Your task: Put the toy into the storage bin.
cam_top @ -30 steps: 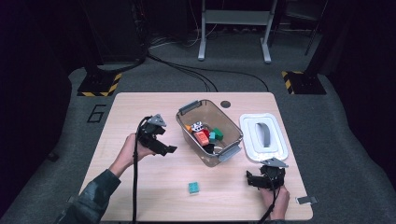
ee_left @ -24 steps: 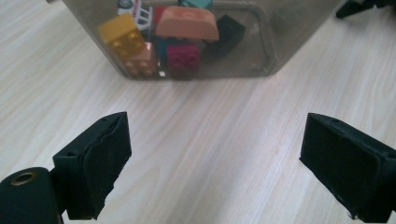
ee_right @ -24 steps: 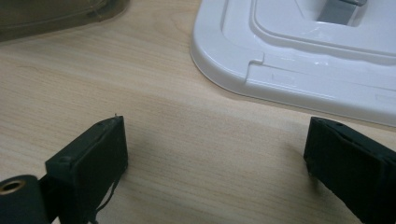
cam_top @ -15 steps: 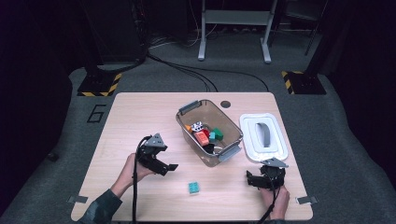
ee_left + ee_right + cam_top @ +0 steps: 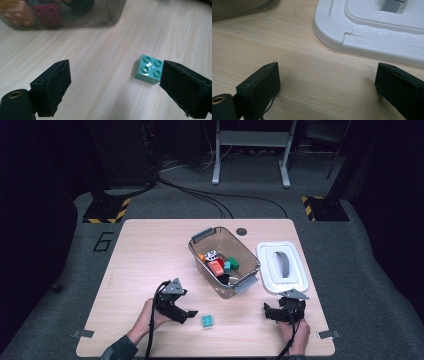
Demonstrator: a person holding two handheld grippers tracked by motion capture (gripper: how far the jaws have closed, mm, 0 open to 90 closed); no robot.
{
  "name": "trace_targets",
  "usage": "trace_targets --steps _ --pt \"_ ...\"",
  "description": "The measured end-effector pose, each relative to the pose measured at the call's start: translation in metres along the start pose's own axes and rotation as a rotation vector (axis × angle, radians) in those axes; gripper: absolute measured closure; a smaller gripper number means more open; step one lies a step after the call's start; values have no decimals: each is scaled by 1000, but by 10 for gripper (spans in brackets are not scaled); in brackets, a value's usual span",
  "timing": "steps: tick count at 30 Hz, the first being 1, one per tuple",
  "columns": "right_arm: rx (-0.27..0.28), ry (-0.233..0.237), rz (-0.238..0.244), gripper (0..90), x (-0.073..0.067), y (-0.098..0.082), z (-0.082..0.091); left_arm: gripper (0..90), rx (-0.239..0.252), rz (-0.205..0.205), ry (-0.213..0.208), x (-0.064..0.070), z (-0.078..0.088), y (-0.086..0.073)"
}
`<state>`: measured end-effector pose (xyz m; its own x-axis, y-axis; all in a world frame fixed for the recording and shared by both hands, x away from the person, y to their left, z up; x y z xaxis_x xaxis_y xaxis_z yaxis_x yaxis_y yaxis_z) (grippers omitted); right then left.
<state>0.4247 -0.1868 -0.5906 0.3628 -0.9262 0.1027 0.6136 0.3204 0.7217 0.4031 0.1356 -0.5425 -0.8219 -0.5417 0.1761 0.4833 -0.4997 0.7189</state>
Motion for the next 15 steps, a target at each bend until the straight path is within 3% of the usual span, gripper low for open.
trace_targets --steps 9,15 --pt "0 0 0 51 0 0 0 142 -14 -21 -50 26 -30 -15" --pt "0 1 0 51 0 0 0 227 -35 -68 -74 37 -44 -18"
Point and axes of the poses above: each handheld gripper's, and its own axes: z roughly backward along the jaws, y roughly out of its top, x roughly to its right, the point moved 9 cm from there along -z, roughly forward along the jaws, and after that the axes turned 8 degrees about z, right-handed, at the moved point
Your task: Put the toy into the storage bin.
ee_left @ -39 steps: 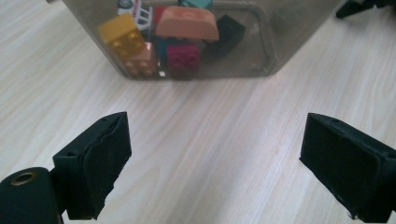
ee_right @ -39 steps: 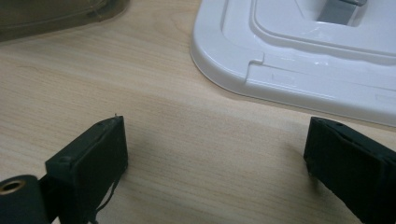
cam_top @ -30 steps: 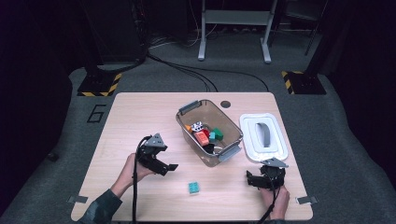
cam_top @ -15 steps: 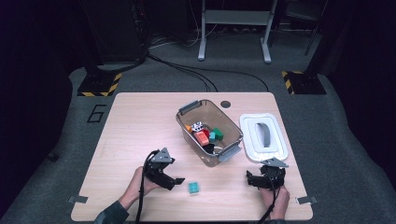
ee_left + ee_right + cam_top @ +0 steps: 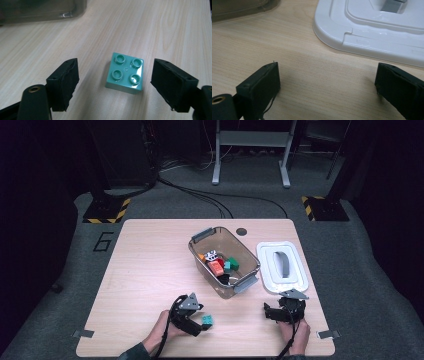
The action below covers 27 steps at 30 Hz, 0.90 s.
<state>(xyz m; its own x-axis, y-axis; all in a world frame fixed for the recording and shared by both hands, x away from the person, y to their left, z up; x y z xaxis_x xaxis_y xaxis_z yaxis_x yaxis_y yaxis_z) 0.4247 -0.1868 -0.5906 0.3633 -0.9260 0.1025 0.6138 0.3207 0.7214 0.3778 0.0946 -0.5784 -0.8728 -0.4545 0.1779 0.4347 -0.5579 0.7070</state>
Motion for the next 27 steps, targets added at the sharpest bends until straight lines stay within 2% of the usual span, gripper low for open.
trace_targets --steps 4,5,9,10,11,20,23,27 --pt "0 0 1 51 0 0 0 305 -1 -9 -3 3 -4 -5" --pt "0 0 0 51 0 0 0 340 9 -11 13 2 -4 -4" --pt "0 -1 0 51 0 0 0 567 20 -20 21 2 -1 -6" --pt "0 -1 1 52 0 0 0 581 21 -20 20 2 0 -6" --pt "0 -1 1 52 0 0 0 583 21 -17 29 2 0 -6" --pt "0 -1 0 52 0 0 0 591 14 -11 19 -1 4 -8" --pt "0 -1 0 52 0 0 0 591 20 9 27 -6 10 -7" --pt "1 -1 1 52 0 0 0 591 28 16 46 -14 20 -4"
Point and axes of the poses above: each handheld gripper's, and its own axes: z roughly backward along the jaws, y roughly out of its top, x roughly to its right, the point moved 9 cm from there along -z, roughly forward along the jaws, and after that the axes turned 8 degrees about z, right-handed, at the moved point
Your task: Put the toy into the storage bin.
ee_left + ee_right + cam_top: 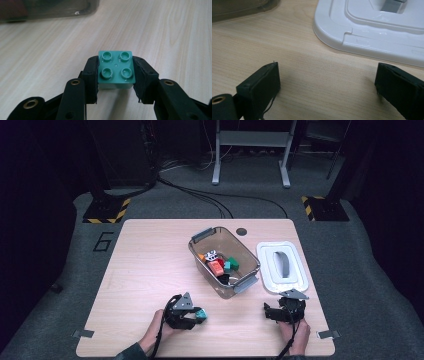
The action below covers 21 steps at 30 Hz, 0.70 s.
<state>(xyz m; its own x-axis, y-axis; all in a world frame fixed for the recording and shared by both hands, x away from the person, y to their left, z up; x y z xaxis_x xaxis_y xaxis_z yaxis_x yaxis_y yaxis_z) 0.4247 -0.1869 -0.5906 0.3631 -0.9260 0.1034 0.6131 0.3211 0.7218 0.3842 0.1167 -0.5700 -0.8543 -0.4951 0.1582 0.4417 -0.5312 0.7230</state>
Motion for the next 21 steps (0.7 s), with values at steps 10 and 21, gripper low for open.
trace_targets --steps 10,21 --pt "0 3 1 53 0 0 0 591 3 27 18 -20 22 12" --pt "0 4 2 53 0 0 0 591 16 58 36 -45 47 29"
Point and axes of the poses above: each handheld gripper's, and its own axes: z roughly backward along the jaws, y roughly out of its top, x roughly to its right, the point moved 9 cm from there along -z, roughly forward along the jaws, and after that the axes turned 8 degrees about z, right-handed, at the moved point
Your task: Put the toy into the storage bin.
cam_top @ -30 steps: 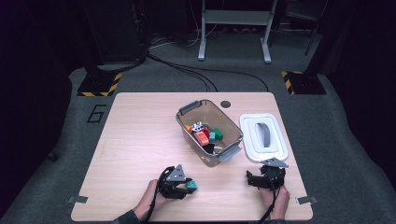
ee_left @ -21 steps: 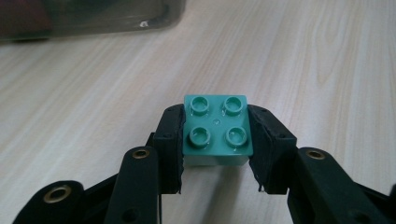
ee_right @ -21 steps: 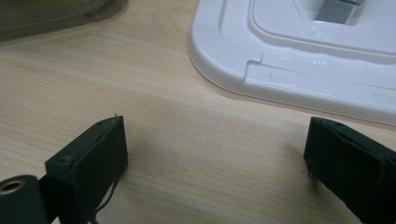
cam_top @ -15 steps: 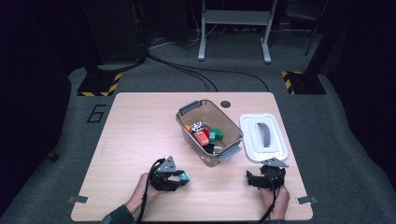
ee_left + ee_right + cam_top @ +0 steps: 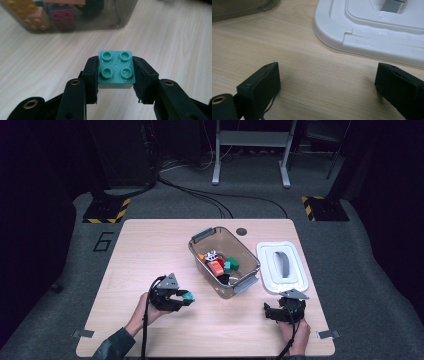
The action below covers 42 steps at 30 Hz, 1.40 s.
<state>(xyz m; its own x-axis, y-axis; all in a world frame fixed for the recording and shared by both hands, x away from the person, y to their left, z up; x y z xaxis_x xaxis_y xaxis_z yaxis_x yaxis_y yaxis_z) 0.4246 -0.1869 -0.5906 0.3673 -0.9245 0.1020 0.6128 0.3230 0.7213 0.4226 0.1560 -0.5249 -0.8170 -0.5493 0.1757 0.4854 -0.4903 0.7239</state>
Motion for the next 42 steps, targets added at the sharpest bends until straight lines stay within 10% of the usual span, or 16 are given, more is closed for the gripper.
trace_targets --steps 26,42 --pt "2 3 -5 55 0 0 0 591 -39 -33 94 -56 45 61" --pt "2 2 -3 55 0 0 0 591 -103 -89 168 -77 54 128"
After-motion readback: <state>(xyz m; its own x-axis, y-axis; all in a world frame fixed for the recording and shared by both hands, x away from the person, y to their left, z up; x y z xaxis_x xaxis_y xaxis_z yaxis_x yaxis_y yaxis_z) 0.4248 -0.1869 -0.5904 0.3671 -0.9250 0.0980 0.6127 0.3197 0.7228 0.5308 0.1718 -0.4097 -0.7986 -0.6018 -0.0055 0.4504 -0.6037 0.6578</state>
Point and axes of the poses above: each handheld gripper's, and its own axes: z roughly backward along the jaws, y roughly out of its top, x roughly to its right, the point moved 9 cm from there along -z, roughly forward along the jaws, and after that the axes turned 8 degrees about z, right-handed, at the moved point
